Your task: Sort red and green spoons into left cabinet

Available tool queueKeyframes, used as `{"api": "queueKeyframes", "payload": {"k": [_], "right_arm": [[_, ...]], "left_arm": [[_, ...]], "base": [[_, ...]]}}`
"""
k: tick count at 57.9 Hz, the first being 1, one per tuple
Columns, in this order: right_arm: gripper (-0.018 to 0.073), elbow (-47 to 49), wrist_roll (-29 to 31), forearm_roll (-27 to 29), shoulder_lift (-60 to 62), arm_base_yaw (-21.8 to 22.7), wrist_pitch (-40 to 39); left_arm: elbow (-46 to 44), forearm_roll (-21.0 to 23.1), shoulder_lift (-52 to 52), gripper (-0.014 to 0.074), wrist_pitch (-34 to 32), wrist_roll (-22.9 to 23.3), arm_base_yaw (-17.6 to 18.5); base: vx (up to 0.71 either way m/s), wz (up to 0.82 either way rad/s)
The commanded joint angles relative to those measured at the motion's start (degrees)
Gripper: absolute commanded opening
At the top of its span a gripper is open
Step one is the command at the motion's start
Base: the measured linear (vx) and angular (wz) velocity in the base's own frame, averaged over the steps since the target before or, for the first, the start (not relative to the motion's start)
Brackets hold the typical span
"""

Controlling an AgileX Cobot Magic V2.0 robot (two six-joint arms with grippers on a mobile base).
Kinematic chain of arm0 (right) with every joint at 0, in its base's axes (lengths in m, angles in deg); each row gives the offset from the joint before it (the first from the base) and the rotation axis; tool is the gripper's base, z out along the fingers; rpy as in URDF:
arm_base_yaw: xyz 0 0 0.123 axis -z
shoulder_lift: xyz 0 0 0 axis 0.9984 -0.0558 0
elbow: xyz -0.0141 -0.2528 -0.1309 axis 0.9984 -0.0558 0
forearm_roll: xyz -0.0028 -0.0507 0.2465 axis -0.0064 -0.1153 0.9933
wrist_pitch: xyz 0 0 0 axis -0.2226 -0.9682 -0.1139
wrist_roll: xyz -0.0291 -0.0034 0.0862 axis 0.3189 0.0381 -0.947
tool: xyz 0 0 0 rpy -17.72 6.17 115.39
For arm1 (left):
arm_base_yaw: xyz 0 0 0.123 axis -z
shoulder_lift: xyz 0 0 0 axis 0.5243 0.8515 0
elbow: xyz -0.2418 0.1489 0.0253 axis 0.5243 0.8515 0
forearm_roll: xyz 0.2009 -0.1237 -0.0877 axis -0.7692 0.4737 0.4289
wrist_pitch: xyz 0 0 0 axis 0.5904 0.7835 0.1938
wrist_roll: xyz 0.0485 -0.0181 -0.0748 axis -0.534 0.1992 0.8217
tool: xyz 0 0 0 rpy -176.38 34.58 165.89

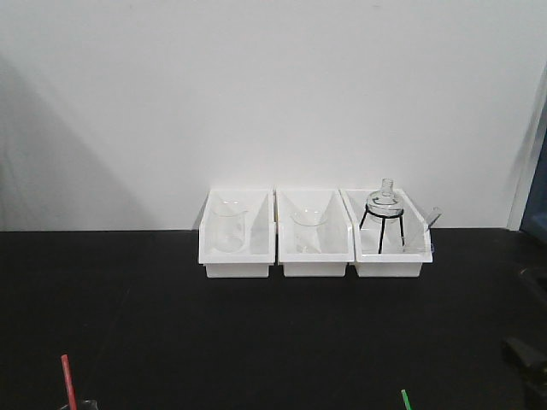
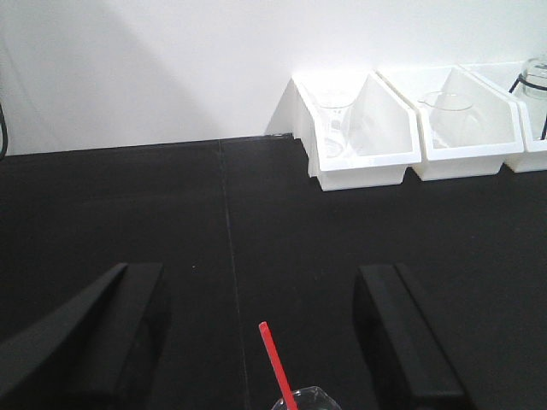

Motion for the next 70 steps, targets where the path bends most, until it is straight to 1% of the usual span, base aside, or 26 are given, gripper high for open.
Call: {"api": "queueKeyframes", "payload": {"k": [1,5,7,9,10,11,15,16,18,19,21,27,30,37,56,70], "right_arm": [[0.0658,5.12,5.97,2.64,-4.56,0.13,3.21],[0.0632,8.25,10.59,8.98,-8.45,0.13,7.13],[0.0618,9.63,14.09,12.92,-10.6,0.13,8.62],[0.0608,10.59,17.44,15.43,-12.36,0.13,9.79],[0.0601,11.26,20.24,18.86,-13.65,0.13,10.61],[0.0597,11.66,22.16,19.71,-14.08,0.13,11.07],[0.0584,12.77,31.63,28.3,-18.08,0.13,12.2],[0.0583,12.96,32.53,29.2,-18.78,0.13,12.2],[0.0582,13.08,36.82,34.42,-20.55,0.13,12.44],[0.0583,13.08,40.14,37.01,-21.52,0.13,12.3],[0.0582,13.08,42.54,40.16,-22.83,0.13,12.36],[0.0582,13.08,53.42,49.28,-27.35,0.13,12.42],[0.0582,13.08,56.88,52.49,-29.13,0.13,12.42],[0.0582,13.08,63.5,58.38,-33.55,0.13,12.42],[0.0582,13.08,72.73,64.78,-39.67,0.13,8.69],[0.0582,13.08,79.69,71.38,-42.86,0.13,7.44]], "left_arm": [[-2.22,0.27,-0.19,0.0587,-4.93,0.31,0.1],[-2.22,0.27,-0.19,0.0585,-4.93,0.31,0.1],[-2.22,0.27,-0.19,0.0585,-4.82,0.31,0.1],[-2.22,0.27,-0.19,0.0585,-4.75,0.31,0.1],[-2.22,0.27,-0.19,0.0585,-4.68,0.31,0.1],[-2.22,0.27,-0.19,0.0585,-4.68,0.31,0.1],[-2.22,0.27,-0.19,0.0585,-4.68,0.31,0.1],[-2.22,0.27,-0.19,0.0585,-4.68,0.31,0.1],[-2.22,0.27,-0.19,0.0585,-4.68,0.31,0.1],[-2.22,0.27,-0.19,0.0585,-4.63,0.31,0.1],[-2.22,0.27,-0.19,0.0585,-4.63,0.31,0.1],[-2.22,0.27,-0.19,0.0585,-4.63,0.31,0.1],[-2.22,0.27,-0.19,0.0585,-4.57,0.0,0.1],[-2.22,0.22,-0.19,0.0585,-4.4,0.0,0.1],[-2.17,0.23,-0.19,0.0585,-2.36,0.0,0.1],[-2.17,0.23,-0.19,0.0585,-2.24,0.0,0.1]], "base": [[0.0,0.0],[0.0,0.0],[0.0,0.0],[0.0,0.0],[0.0,0.0],[0.0,0.0],[0.0,0.0],[0.0,0.0],[0.0,0.0],[0.0,0.0],[0.0,0.0],[0.0,0.0],[0.0,0.0],[0.0,0.0],[0.0,0.0],[0.0,0.0]]}}
